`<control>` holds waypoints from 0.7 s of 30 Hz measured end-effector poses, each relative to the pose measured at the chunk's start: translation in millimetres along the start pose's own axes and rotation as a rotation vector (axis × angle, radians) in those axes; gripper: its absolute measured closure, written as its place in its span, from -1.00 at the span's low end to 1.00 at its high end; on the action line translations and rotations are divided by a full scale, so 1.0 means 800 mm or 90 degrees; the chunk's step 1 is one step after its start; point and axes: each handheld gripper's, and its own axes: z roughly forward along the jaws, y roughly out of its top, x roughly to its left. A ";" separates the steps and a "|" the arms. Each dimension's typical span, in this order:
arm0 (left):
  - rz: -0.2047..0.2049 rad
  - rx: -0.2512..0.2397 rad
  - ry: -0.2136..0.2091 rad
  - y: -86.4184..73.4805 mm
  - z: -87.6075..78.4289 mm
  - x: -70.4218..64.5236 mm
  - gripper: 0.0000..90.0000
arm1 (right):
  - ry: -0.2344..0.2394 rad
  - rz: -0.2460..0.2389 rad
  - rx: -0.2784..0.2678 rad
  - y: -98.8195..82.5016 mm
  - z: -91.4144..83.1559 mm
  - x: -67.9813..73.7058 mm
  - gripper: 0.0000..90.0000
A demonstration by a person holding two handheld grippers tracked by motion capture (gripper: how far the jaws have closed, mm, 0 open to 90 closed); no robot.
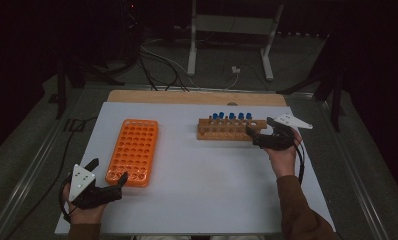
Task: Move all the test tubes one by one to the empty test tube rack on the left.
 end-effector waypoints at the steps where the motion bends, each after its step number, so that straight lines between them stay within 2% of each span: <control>1: 0.000 0.000 0.000 0.000 0.000 0.000 -0.99 | -0.004 0.003 0.004 0.004 0.007 -0.005 -0.81; 7: -0.003 -0.001 0.000 0.000 0.000 0.001 -0.99 | -0.024 0.010 0.013 0.015 0.024 -0.015 -0.62; 11: -0.005 -0.002 -0.001 -0.001 -0.001 0.001 -0.99 | -0.018 0.021 0.017 0.012 0.036 -0.021 -0.41; 13: -0.005 -0.002 -0.001 -0.001 -0.001 0.001 -0.99 | -0.017 0.023 0.020 0.011 0.039 -0.022 -0.37; 14: -0.006 -0.002 -0.001 -0.001 -0.001 0.001 -0.99 | -0.025 0.021 0.029 0.007 0.045 -0.023 -0.26; 17: -0.007 -0.002 -0.002 -0.001 -0.001 0.002 -0.99 | -0.034 0.018 0.036 0.004 0.050 -0.024 -0.11; 19: -0.009 -0.003 -0.002 -0.001 -0.001 0.002 -0.99 | -0.035 0.014 0.043 0.000 0.055 -0.023 0.06; 20: -0.009 -0.003 -0.002 -0.001 -0.001 0.002 -0.99 | -0.035 0.014 0.043 0.000 0.055 -0.023 0.06; 21: -0.009 -0.003 -0.002 -0.001 -0.001 0.002 -0.99 | -0.033 0.007 0.053 -0.002 0.058 -0.023 0.18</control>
